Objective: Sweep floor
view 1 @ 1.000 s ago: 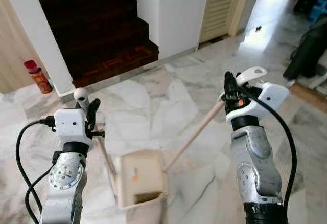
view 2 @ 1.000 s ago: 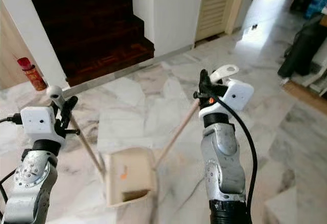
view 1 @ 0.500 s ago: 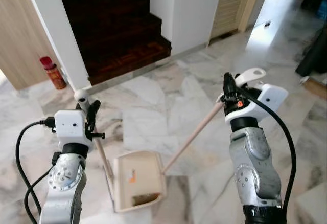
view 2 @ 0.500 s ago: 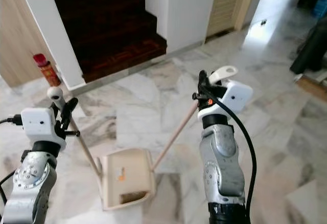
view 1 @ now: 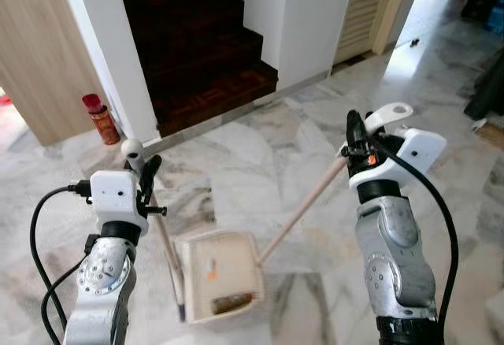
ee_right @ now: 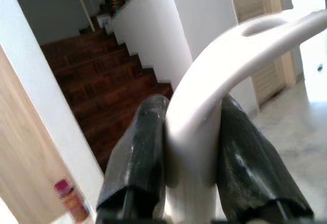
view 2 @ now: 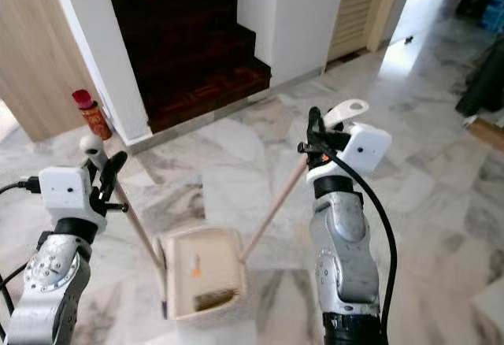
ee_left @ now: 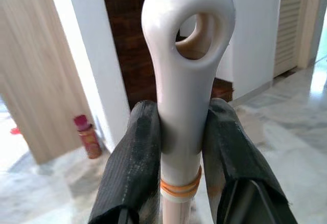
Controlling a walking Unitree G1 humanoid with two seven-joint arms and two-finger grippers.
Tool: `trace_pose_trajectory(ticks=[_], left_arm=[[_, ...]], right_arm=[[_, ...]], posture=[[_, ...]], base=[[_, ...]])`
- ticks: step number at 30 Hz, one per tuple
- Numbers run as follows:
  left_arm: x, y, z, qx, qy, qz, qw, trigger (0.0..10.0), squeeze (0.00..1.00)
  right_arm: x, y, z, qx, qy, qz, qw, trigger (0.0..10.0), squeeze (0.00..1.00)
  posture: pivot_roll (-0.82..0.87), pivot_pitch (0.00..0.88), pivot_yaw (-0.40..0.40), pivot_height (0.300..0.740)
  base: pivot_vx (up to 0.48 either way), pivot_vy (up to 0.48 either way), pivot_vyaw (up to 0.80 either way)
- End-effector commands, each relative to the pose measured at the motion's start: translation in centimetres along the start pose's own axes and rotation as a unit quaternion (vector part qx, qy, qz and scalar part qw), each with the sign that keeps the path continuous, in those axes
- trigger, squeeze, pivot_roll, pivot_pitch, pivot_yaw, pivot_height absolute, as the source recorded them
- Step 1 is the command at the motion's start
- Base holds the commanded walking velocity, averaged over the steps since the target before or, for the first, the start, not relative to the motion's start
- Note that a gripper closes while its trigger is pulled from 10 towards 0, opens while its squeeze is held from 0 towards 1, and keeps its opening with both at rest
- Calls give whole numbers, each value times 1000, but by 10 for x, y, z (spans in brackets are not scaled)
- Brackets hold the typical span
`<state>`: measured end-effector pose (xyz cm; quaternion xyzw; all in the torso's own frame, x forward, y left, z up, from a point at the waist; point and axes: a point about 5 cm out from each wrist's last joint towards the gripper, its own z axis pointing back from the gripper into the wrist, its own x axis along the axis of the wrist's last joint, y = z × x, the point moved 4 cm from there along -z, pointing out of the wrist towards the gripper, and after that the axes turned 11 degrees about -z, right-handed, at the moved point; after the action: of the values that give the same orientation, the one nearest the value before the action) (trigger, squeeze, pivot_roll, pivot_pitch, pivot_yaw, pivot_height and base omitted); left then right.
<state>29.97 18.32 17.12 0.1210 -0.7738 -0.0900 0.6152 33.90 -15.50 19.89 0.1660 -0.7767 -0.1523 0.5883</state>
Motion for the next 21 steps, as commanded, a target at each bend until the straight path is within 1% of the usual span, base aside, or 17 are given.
trace_pose_trajectory(ticks=[1,9,13,21], left_arm=[[13,7,-2,8,-25,-9,1000,10000,0],[13,6,-2,5,-27,-10,1000,10000,0],[13,5,-2,4,-27,-9,1000,10000,0],[11,4,-1,2,-26,-11,1000,10000,0]], right_arm=[[12,13,-2,19,-27,-14,999,10000,0],[12,13,-2,23,-27,-7,999,10000,0],[13,13,-2,24,-28,-5,999,10000,0],[12,13,-1,23,-26,-5,999,10000,0]], posture=[[-3,0,36,740],[-7,0,37,740],[-8,0,36,740],[-3,0,34,740]], base=[[0,442,0],[0,444,0],[0,442,698],[0,442,0]])
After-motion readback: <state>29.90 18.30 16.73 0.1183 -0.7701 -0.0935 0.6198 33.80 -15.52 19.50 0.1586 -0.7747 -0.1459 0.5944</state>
